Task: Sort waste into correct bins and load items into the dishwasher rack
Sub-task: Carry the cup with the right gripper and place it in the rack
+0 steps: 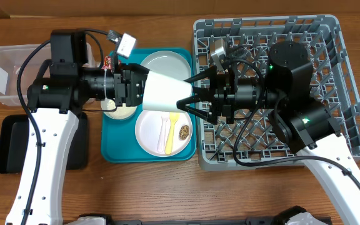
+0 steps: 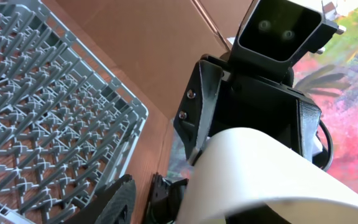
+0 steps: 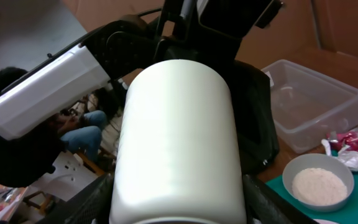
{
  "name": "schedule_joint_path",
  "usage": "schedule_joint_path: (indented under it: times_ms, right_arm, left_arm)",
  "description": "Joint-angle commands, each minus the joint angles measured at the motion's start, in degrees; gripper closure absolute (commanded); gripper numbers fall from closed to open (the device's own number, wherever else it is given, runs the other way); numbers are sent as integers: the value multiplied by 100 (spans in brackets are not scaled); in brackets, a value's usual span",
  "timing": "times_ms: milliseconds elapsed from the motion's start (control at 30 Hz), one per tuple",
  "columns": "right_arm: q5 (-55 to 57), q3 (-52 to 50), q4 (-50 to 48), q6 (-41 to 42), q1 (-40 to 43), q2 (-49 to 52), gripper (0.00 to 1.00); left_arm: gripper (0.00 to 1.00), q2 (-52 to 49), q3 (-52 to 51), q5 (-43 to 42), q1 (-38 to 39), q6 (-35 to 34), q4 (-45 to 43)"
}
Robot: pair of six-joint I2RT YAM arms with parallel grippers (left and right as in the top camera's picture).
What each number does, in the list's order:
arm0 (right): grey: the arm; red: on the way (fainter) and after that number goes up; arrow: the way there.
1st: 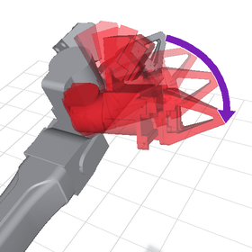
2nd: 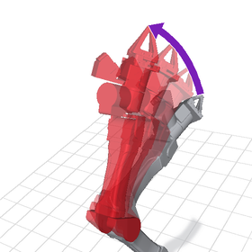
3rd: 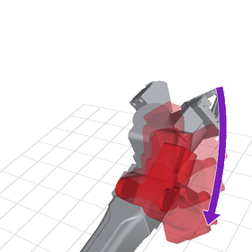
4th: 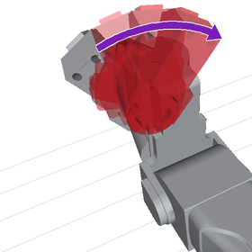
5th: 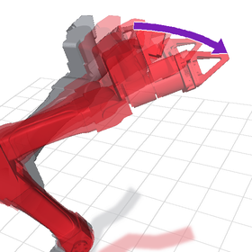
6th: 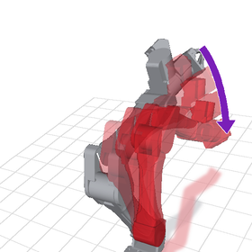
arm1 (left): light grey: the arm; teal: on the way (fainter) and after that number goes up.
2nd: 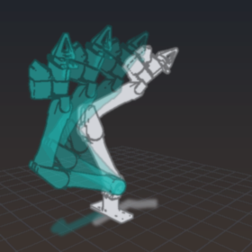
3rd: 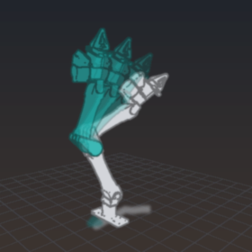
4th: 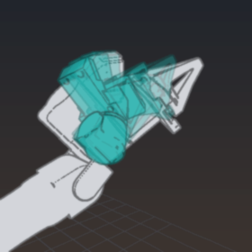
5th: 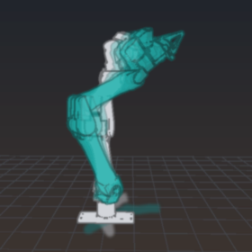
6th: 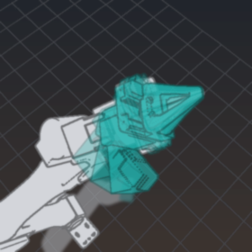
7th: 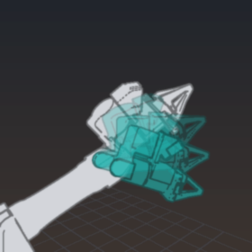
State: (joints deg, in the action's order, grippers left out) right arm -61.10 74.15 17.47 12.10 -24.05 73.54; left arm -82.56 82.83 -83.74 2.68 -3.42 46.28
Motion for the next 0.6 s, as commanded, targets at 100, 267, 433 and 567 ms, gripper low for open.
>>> schedule_joint_path:
  times_ms: [100,267,433,567]
  right_arm:
    - [433,120,170,-35,181,-57,58]
    - [459,120,299,-35,531,-57,58]
    - [710,122,603,-37,953,-57,58]
    - [1222,136,1237,-221,1384,-101,59]
  left_arm:
    - [49,175,48,48,-498,22,208]
    - [43,437,48,654,-876,120,605]
    - [42,647,48,1432,-920,138,942]
    - [42,807,48,1908,-920,133,1137]
